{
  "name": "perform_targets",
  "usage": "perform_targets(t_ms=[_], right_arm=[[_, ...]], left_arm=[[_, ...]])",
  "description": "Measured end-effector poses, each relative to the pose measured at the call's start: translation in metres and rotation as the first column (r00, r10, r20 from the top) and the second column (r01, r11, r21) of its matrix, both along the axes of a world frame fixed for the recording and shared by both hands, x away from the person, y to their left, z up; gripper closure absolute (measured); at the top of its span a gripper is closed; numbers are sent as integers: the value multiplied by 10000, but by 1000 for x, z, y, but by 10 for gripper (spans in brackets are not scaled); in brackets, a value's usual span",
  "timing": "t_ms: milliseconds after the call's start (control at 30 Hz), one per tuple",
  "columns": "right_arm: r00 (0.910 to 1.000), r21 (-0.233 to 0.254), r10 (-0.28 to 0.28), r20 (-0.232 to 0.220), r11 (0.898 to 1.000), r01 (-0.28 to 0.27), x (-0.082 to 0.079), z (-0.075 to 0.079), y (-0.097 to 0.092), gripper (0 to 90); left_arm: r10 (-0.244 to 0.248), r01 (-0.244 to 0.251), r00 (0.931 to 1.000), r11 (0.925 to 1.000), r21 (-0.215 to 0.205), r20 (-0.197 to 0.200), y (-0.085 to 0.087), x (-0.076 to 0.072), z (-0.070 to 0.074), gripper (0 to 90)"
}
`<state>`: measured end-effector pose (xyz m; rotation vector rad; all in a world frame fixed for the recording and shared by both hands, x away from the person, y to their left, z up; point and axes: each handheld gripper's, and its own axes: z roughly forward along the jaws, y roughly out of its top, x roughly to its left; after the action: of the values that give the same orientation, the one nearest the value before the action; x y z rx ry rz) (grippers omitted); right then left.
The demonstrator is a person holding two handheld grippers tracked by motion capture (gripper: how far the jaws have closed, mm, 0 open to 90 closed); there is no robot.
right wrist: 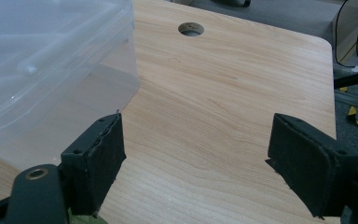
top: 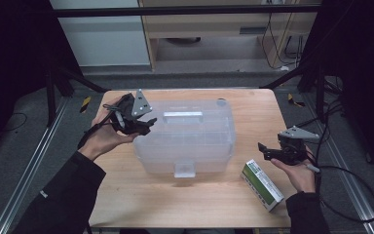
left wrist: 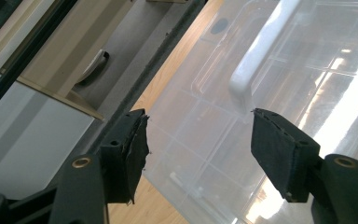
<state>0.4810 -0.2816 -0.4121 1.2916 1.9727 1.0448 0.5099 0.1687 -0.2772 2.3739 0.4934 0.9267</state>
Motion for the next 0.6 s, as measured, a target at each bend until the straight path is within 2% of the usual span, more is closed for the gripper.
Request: perform_targets(t_ms=[267,433,600], right_arm=[[10000,36,2,-30,10000,-2,0,0,0,187],[10000,36,16,-32,10000,-16,0,0,-1,187],[10000,-3,18,-67,10000,-18,0,-1,0,187]], left_arm=[[-371,371,9993,9980,509,-1,-11,2,-1,354],[-645,649,9979,9937,918,-69,-18,2,-1,352],[-890,896,9960,9900,1087,-104,-24,2,-3,353]])
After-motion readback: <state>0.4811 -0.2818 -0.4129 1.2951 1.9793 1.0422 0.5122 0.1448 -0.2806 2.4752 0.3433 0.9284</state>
